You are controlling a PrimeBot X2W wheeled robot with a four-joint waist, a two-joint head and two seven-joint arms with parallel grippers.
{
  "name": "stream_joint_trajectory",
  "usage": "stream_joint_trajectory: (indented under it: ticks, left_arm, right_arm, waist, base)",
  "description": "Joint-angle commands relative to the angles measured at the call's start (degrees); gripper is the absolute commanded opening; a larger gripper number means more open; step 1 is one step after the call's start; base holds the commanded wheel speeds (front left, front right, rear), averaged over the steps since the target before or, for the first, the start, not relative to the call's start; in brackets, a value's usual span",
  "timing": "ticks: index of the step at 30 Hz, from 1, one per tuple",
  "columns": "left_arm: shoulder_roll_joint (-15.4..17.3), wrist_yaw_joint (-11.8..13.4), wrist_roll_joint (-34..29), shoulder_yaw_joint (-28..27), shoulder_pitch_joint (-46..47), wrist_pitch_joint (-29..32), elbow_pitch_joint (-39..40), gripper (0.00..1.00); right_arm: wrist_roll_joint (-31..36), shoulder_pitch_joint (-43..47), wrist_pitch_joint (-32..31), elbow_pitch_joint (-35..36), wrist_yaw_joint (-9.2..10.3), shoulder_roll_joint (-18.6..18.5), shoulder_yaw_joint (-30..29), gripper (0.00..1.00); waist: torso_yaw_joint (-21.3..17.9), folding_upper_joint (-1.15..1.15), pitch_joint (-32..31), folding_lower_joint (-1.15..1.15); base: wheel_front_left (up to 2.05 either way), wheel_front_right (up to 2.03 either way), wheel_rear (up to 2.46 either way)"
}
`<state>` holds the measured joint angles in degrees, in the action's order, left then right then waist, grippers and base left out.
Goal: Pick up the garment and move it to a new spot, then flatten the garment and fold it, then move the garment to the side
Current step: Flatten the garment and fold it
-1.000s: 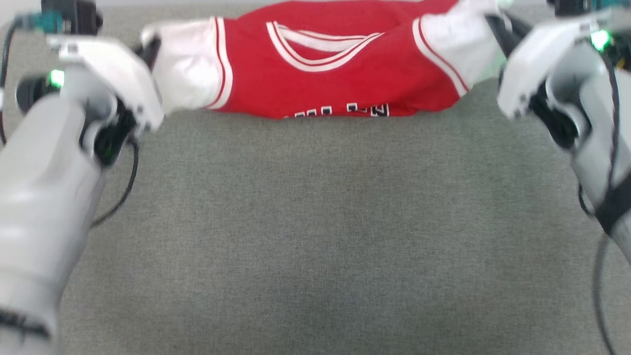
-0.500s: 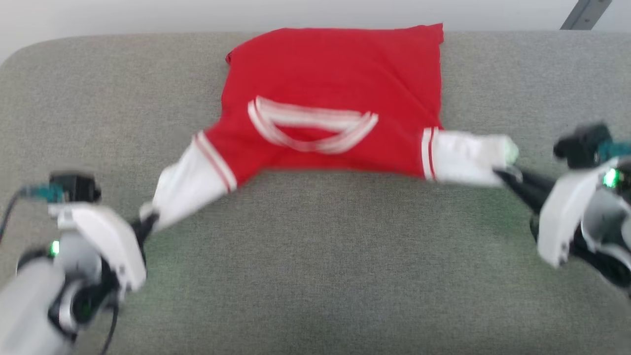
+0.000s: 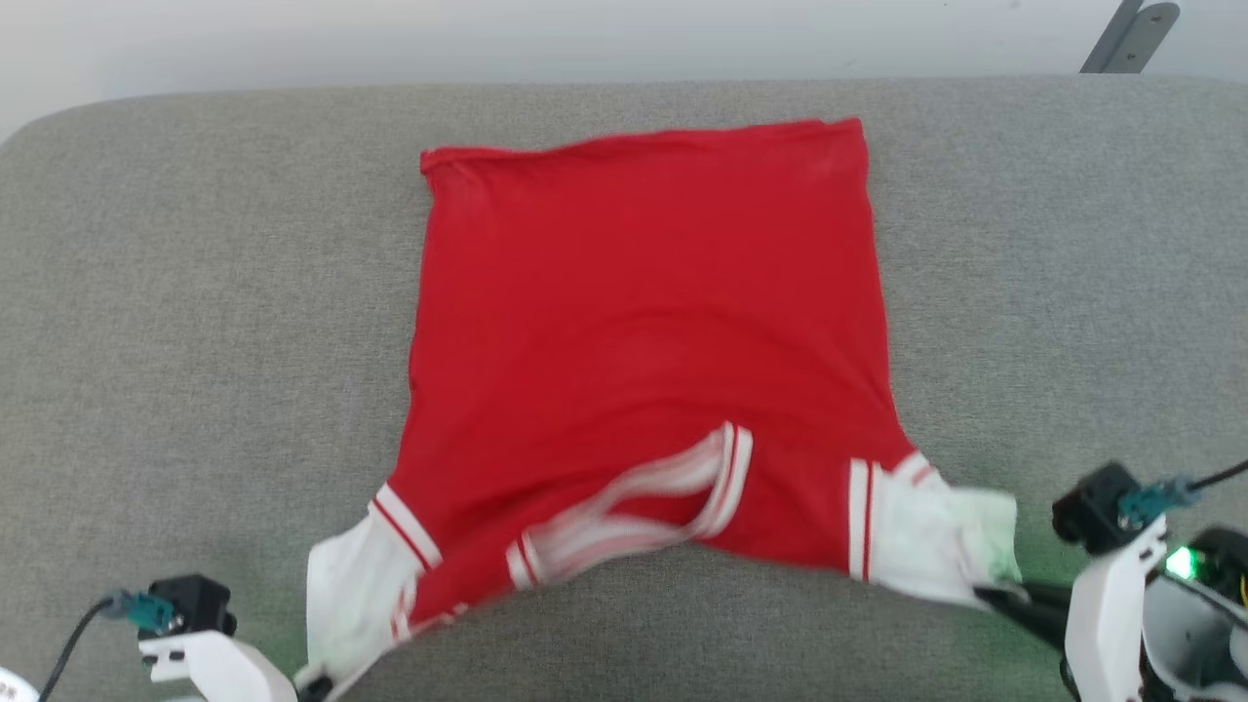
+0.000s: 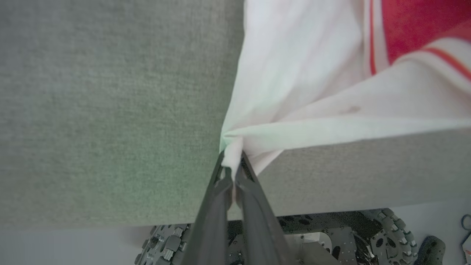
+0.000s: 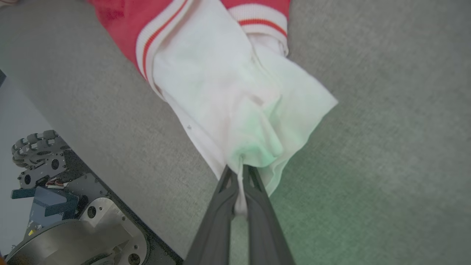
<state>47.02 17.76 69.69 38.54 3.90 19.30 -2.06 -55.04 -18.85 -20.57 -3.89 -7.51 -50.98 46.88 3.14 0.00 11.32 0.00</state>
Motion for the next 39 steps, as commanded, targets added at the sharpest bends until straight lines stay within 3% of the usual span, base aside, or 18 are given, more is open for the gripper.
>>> stream_joint_trajectory:
  ticks: [1,10,11,12,13,21,26,30,33,39]
  left_arm:
    - [-0.09,0.76,0.28,0.3,-1.25,0.58,0.1,0.0]
    - [-1.67,1.36,0.22,0.36,-2.21,-1.17,-0.32,0.0]
    - [-1.8,1.27,-0.09,0.18,-1.84,-1.64,-0.36,0.0]
    - [-1.94,1.13,-0.52,-0.02,-1.15,-2.15,-0.34,0.0]
    - [-2.28,1.15,-0.62,-0.36,-0.61,-2.68,-0.41,0.0]
    - [-4.18,0.32,-0.97,-1.08,1.73,-4.73,-0.08,0.0]
    - [-5.25,-0.34,-1.73,-1.3,3.07,-6.08,1.23,0.0]
    - [-6.4,-0.6,-2.57,-0.86,4.56,-6.41,1.88,0.0]
    - [-7.06,-0.95,-3.46,-0.25,6.03,-6.13,1.84,0.0]
    - [-9.13,-1.99,-5.09,1.33,10.01,-5.16,1.21,0.0]
  right_arm:
    - [-0.74,1.19,-0.68,0.05,0.04,-0.43,0.37,0.0]
    - [-2.46,4.42,-0.6,-3.13,0.1,1.68,-0.41,0.01]
    - [-2.16,4.41,-0.43,-3.55,0.11,1.91,-0.78,0.29]
    - [-1.62,4.32,-0.12,-3.69,0.15,1.99,-1.32,0.71]
    - [-1.8,4.32,-0.1,-3.99,0.18,2.16,-2.14,1.0]
    - [-1.75,3.3,-1.41,1.66,0.14,0.86,-10.97,1.0]
    - [1.0,2.68,-3.72,4.77,0.03,2.63,-21.61,1.0]
    - [6.41,-0.18,-5.79,4.49,0.03,7.99,-30.36,1.0]
    - [10.91,-4.59,-7.72,2.49,0.03,14.18,-35.62,1.0]
    - [20.43,-17.09,-9.45,-6.88,0.03,22.65,-40.7,1.0]
  waist:
    - [0.06,0.0,0.12,0.0]
    - [0.61,0.0,1.62,0.0]
    - [0.72,0.0,1.88,0.0]
    - [0.92,0.0,2.21,0.0]
    - [1.04,0.0,2.46,0.0]
    - [1.56,0.0,4.5,0.0]
    - [2.15,0.0,5.9,0.0]
    - [3.19,0.0,7.54,0.0]
    - [4.29,0.0,8.91,0.0]
    - [7.51,0.0,11.9,0.0]
  base:
    - [0.0,0.0,0.0]
    - [0.0,0.0,0.0]
    - [0.0,0.0,0.0]
    - [0.0,0.0,0.0]
    - [0.0,0.0,0.0]
    - [0.0,0.0,0.0]
    - [0.0,0.0,0.0]
    - [0.0,0.0,0.0]
    - [0.0,0.0,0.0]
    - [0.0,0.0,0.0]
